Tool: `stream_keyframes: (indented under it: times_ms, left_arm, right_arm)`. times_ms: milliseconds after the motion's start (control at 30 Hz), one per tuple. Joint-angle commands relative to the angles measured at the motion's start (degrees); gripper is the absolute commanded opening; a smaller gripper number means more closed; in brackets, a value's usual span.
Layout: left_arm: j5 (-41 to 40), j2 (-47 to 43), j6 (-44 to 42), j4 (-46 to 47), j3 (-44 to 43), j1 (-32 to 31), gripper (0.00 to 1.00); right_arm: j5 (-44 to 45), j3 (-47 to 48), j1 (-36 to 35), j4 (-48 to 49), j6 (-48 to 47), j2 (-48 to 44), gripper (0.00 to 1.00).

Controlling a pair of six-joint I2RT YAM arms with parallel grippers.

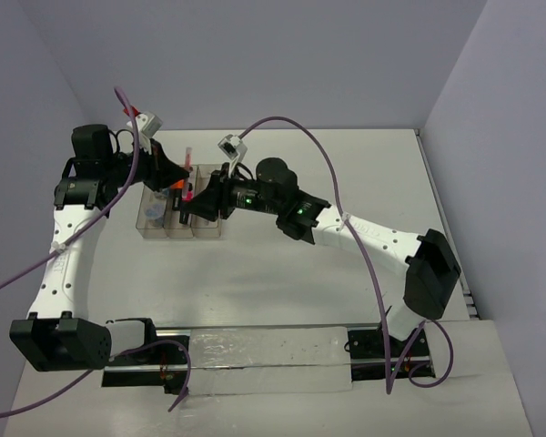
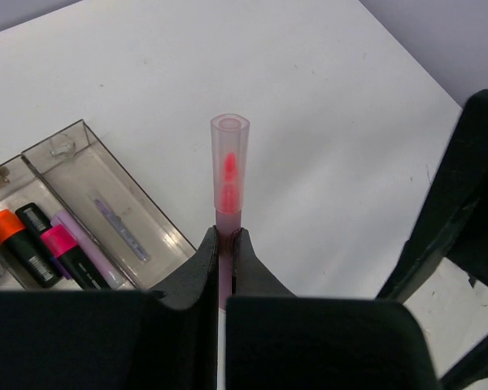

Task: Sort the stationery into containers
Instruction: Close the pen cap on the pen, then place the pen in the storage box.

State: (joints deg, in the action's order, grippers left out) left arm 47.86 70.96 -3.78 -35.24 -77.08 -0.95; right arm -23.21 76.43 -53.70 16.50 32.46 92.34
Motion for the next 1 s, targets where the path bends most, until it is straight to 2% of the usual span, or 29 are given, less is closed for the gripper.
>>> stream_keyframes:
  times_ms: [0,100,267,400,667,967]
  left_arm:
    - [-3.6,1.3,1.4,3.9,-2.0,0.2,0.00]
    - [-7.1,3.5,3.2,5.4,-1.3,0.2,0.00]
    - [-9.9,8.5,9.1,9.5,1.0,-0.2,0.00]
    - [-13.5,11.7,11.5,14.7,3.5,-2.5,0.00]
    - [-24.7,23.9,15.2,17.2,4.5,-8.1,0.00]
    - [-33.1,30.8,17.0,20.4,5.6,-11.4,0.00]
  right_arm:
    - [-0.9,-0.9,1.4,-2.1,-2.6,-6.1,0.49]
    - [0.1,-3.8,3.3,-3.8,-3.0,-8.8,0.50]
    - [2.3,-14.9,9.9,-6.3,-3.0,-18.7,0.52]
    - [6.2,-19.7,13.6,-8.9,-4.5,-24.4,0.52]
    - [9.3,-27.0,15.7,-10.0,-4.4,-31.6,0.51]
    - [9.9,-29.4,17.2,-11.2,-4.8,-34.0,0.51]
